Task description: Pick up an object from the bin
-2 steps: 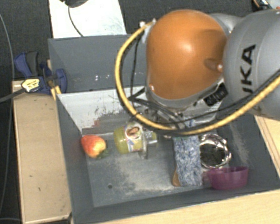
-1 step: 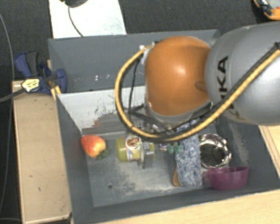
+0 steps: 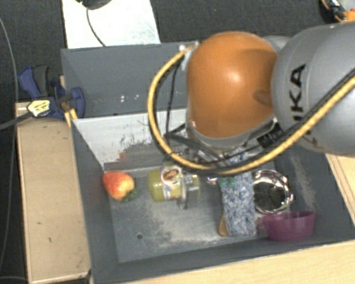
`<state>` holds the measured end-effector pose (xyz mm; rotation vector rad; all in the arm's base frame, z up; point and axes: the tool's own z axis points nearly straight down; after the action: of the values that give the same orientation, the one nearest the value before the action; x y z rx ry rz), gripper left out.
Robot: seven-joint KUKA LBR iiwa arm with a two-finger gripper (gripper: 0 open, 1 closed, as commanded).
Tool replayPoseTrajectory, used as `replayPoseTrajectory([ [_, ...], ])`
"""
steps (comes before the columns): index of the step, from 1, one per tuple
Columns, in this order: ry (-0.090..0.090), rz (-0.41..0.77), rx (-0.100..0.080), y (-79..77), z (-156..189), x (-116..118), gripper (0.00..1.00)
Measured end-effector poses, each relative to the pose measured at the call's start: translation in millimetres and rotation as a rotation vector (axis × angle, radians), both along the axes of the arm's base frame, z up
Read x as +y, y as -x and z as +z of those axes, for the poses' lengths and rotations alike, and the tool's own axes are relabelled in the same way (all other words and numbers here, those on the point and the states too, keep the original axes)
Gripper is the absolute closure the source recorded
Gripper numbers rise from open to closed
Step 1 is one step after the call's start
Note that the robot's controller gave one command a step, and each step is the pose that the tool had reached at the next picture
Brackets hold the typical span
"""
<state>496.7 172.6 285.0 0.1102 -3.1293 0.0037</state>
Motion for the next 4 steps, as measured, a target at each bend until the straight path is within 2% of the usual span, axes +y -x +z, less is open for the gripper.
replayPoseTrajectory([
  [1, -0.006, 0.335, -0.006, -14.7, 93, 27, 0.00],
  [2, -0.007, 0.044, -0.020, -11.9, 160, 4, 0.00],
  [3, -0.006, 0.300, -0.005, -29.9, 151, 38, 0.00],
  [4, -0.005, 0.026, -0.014, -8.5, 82, 33, 0.00],
])
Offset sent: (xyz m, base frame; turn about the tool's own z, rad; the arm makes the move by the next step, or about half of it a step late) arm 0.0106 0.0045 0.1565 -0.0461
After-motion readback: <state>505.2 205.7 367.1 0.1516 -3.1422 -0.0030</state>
